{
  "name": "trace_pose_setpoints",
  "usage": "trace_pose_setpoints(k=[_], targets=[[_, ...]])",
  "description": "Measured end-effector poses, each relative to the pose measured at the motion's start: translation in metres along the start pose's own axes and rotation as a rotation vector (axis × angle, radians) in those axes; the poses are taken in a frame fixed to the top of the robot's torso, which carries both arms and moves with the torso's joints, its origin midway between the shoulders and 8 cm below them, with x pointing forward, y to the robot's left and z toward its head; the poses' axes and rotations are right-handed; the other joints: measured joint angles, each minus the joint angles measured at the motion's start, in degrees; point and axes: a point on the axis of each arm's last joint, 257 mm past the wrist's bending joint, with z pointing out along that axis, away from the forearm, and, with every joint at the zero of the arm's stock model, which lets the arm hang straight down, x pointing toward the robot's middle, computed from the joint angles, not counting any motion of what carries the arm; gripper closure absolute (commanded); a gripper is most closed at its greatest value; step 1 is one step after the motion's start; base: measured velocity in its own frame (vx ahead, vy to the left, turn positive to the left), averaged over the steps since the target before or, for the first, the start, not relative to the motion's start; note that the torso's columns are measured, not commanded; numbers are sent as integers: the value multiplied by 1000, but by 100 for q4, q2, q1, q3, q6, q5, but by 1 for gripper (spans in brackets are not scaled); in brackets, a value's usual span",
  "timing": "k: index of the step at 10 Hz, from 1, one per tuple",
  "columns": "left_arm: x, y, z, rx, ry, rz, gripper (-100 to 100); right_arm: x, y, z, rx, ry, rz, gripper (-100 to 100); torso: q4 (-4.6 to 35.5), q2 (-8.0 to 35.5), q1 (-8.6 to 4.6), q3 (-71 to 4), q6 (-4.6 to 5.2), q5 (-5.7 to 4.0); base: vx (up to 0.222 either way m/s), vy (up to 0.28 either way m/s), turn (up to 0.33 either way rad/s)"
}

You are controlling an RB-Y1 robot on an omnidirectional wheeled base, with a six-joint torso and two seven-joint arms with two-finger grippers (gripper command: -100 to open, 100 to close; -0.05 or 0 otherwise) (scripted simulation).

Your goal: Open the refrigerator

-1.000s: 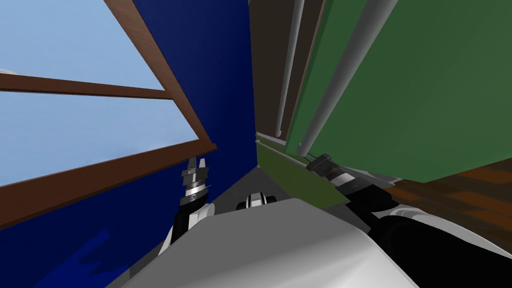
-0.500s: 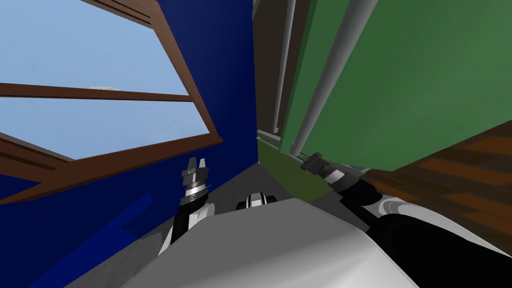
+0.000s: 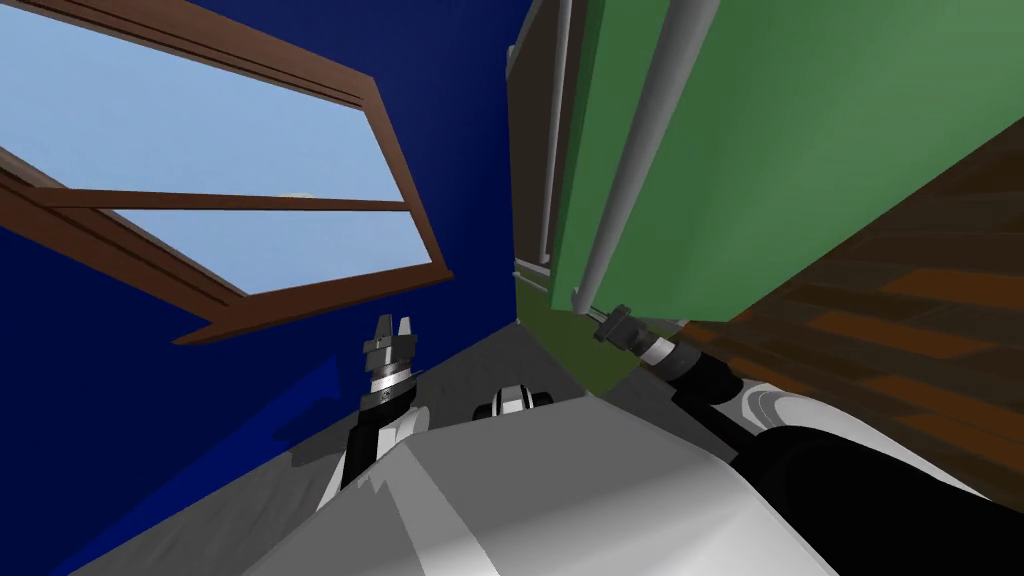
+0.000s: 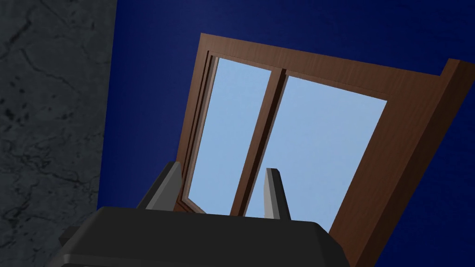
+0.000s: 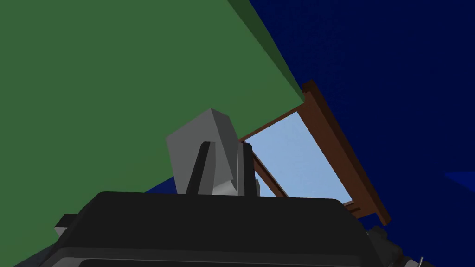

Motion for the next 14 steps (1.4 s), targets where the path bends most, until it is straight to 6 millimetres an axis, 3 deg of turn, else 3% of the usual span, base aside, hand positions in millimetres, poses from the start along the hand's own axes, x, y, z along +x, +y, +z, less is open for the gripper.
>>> trace_pose_setpoints(k=[9, 10, 14], targets=[[0, 0, 0, 0, 0, 0, 0, -49, 33, 18, -126, -181, 5, 100, 12, 56, 3, 44, 18, -8, -171, -120, 102], [0, 0, 0, 0, 0, 0, 0, -56, 37, 19, -142, -205, 2, -100, 14, 62, 13, 49, 16, -6, -94, -56, 19], [0, 0, 0, 0, 0, 0, 0, -60, 13, 16, -142, -198, 7, -100, -16, -38, 16, -24, -3, 3, 12, 31, -16]])
